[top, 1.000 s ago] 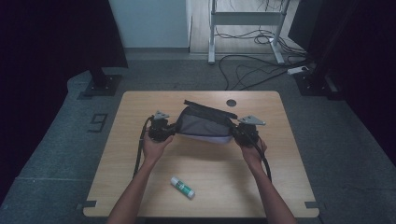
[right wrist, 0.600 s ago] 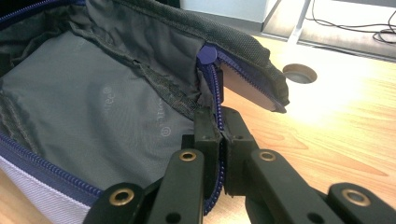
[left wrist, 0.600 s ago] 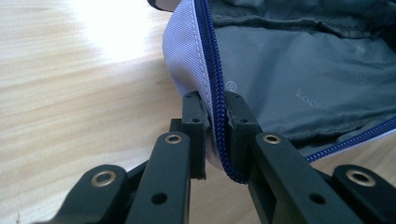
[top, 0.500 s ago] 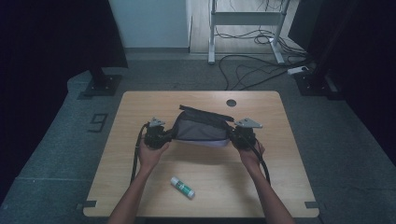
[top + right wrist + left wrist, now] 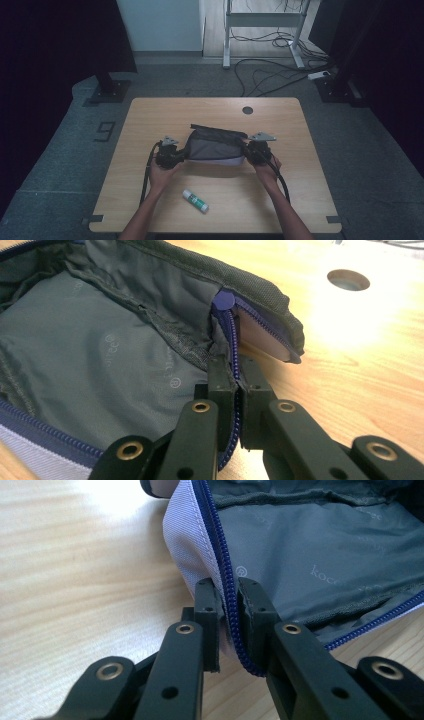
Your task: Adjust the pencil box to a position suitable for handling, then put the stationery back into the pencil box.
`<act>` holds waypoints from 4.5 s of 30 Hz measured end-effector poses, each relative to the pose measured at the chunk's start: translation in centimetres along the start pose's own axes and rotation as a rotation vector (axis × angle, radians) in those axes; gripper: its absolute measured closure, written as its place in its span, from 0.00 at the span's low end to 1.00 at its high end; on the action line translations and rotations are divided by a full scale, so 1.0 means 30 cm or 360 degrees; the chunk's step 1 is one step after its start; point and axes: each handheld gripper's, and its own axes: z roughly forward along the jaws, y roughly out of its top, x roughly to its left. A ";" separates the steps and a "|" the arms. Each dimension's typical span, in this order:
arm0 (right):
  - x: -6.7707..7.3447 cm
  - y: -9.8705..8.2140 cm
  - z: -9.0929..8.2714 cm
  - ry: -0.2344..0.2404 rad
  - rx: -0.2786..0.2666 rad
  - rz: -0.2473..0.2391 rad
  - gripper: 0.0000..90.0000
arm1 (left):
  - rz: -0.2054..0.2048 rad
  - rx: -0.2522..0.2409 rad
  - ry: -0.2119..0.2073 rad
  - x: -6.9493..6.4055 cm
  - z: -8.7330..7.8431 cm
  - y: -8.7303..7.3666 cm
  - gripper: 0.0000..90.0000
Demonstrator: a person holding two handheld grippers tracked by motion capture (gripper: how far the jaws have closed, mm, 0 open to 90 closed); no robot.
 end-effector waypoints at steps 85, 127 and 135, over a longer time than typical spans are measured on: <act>0.197 -0.151 -0.160 0.0294 -0.0124 -0.0113 0.47 | -0.0165 -0.0154 -0.0088 0.112 -0.153 -0.093 0.39; 0.541 -0.228 -0.104 0.0638 0.0041 -0.0330 0.53 | -0.0144 -0.0130 -0.0103 0.097 -0.154 -0.115 0.39; 0.561 -0.245 -0.086 0.0635 0.0104 -0.0388 0.58 | -0.0148 -0.0132 -0.0103 0.096 -0.157 -0.115 0.39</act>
